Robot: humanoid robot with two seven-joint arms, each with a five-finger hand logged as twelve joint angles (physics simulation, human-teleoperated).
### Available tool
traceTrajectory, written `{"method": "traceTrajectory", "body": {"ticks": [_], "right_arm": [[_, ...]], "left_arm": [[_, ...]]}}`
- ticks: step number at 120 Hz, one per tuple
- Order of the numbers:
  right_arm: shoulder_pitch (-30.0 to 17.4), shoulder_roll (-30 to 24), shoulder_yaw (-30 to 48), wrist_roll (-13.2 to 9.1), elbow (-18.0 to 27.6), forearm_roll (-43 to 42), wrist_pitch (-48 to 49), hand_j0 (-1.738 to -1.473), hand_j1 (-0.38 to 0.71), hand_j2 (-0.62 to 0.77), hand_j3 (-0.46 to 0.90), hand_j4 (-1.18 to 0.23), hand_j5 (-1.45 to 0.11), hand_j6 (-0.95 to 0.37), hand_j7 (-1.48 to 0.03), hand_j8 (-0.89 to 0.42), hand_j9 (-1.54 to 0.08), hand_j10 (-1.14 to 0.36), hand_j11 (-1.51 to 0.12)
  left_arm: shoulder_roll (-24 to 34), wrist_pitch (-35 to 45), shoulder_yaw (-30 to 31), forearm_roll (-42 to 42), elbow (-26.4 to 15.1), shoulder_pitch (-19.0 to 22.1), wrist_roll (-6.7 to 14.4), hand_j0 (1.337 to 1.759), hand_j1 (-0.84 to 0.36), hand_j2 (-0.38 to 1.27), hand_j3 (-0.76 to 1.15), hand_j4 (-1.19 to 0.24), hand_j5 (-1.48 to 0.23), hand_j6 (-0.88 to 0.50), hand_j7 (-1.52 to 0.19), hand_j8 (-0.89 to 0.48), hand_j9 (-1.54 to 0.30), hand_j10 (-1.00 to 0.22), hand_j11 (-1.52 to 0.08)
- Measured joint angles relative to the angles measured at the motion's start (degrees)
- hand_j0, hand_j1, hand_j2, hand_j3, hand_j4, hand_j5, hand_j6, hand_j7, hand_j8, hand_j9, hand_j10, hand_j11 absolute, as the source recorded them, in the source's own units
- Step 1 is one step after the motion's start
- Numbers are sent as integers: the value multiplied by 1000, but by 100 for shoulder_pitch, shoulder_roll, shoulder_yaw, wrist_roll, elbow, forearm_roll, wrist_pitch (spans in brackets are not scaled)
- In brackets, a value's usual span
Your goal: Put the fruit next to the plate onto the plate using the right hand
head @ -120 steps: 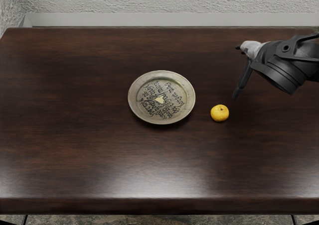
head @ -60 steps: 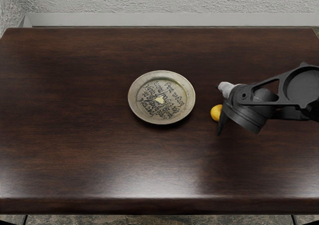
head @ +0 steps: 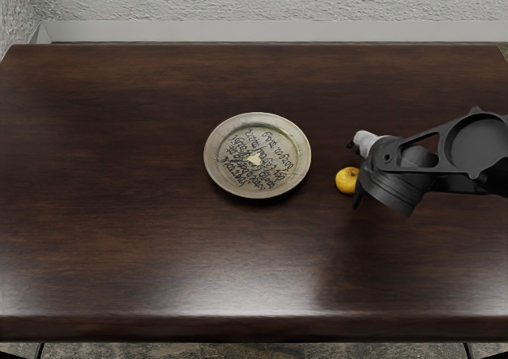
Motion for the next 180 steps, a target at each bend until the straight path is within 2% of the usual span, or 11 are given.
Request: {"method": "traceTrajectory", "body": {"ticks": [58,134,147,154,173,180], "right_arm": [[-409,172,116,0,-348,-316,0,-1658,-88,-43,0,-218,-283,-219,-283,-219,-283,-218,-283],[-503,185,174,0,-376,-392,0,-1658,36,-63,0,-321,-417,-322,-417,-321,-417,-322,-417],[-528,198,174,1,-376,-407,-3,-1658,54,-67,0,-344,-427,-327,-421,-210,-580,-336,-436],[-535,203,174,1,-376,-415,-7,-1657,59,-66,-1,-355,-427,-281,-495,-178,-635,-345,-439],[-549,202,175,2,-380,-442,-5,-1658,85,-68,-1,-381,-450,-245,-560,-151,-686,-369,-465],[-568,195,191,-1,-382,-468,-10,-1657,127,-75,-1,-419,-492,-228,-594,-137,-713,-406,-509]], "left_arm": [[0,0,1,0,0,0,0,1658,344,1,0,-4,-5,-4,-5,-4,-5,-4,-5],[0,0,0,0,0,3,0,1658,344,1,0,-4,-5,-4,-5,-4,-5,-4,-5],[0,0,0,0,0,2,0,1658,344,1,0,-4,-5,-4,-5,-4,-5,-4,-5],[0,0,0,0,0,0,0,1658,344,1,0,-4,-5,-4,-5,-4,-5,-4,-5],[0,0,0,0,0,3,0,1658,344,1,0,-4,-5,-4,-5,-4,-5,-4,-5],[0,0,0,0,0,0,0,1658,344,1,0,-4,-5,-4,-5,-4,-5,-4,-5]]}}
